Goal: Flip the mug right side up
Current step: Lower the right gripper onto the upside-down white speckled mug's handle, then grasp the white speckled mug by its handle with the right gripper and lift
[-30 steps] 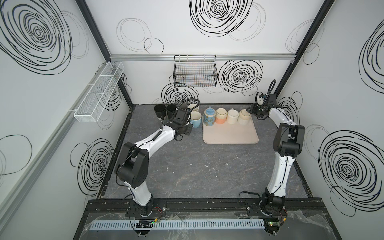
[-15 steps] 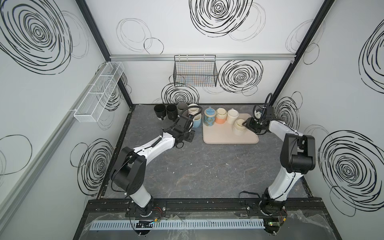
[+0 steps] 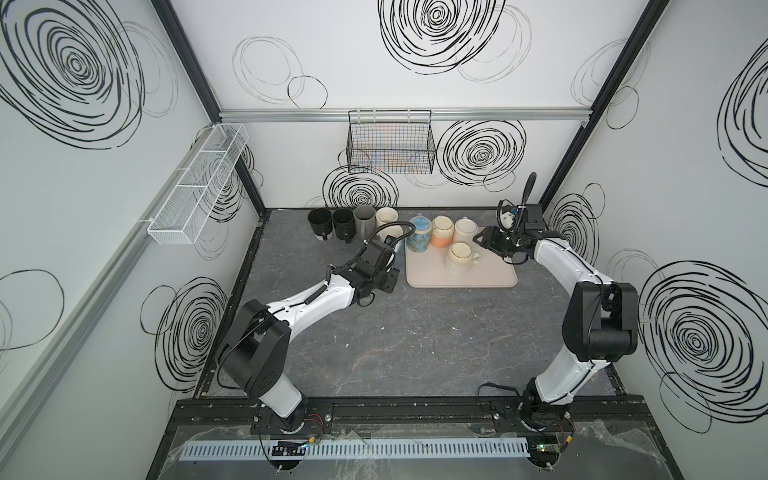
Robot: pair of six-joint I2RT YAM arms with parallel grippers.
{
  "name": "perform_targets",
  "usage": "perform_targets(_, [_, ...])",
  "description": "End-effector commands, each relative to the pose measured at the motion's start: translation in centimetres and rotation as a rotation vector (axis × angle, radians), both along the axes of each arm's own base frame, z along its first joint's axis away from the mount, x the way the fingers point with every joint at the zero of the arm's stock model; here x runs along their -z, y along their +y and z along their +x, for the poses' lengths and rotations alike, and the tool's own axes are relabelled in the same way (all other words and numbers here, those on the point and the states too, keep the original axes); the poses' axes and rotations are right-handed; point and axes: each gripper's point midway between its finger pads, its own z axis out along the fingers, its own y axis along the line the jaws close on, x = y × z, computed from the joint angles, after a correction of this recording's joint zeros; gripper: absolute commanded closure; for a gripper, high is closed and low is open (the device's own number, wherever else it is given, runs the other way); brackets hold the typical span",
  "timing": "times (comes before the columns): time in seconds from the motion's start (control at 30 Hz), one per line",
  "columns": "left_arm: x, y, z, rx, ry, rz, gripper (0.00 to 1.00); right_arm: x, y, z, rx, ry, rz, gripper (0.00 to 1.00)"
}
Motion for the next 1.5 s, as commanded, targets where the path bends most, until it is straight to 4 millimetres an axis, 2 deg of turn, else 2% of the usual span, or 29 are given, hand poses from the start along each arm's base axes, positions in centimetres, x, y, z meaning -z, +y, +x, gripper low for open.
perform_targets(0.0, [-1.0,-1.9,-0.4,0.015,-0.036,-0.061,0.47,1.8,-1.0,1.2,-0.014,0.035,-0.073,0.47])
perform_targets(0.17, [-0.2,-4.3,-2.0,0.054,-0.015,-0.09,0.47,5.7,-1.8,2.5,-0.013,0.138,-0.126,0.48])
perform_targets(0.3, [0.8,-6.2,-3.3,0.086,0.004,-0.102,0.48,7.6,-1.3,2.5,-0.04,0.19,-0.122,0.53])
perform_targets(0.43, [1.8,-8.2,-4.2,0.116,0.021,-0.112,0.48,8.5,-0.5,1.4,-0.058,0.214,-0.119,0.61])
perform_targets(0.63, [2.7,-10.3,-4.3,0.126,0.046,-0.156,0.48,9.4,0.5,-1.6,-0.069,0.248,-0.114,0.65])
perform_targets(0.8, [4.0,-11.6,-3.9,0.125,0.086,-0.183,0.49,9.5,1.7,-4.1,-0.073,0.256,-0.082,0.67])
perform_targets(0.97, [4.6,-11.9,-3.1,0.107,0.108,-0.212,0.49,8.9,3.4,-5.5,-0.104,0.245,-0.075,0.68])
perform_targets(1.27, [5.0,-10.5,-2.5,0.062,0.123,-0.241,0.49,7.9,7.7,-7.6,-0.184,0.227,0.002,0.73])
perform_targets(1.47, [4.9,-9.3,-2.3,0.042,0.118,-0.245,0.49,6.4,8.5,-8.0,-0.309,0.136,-0.096,0.68])
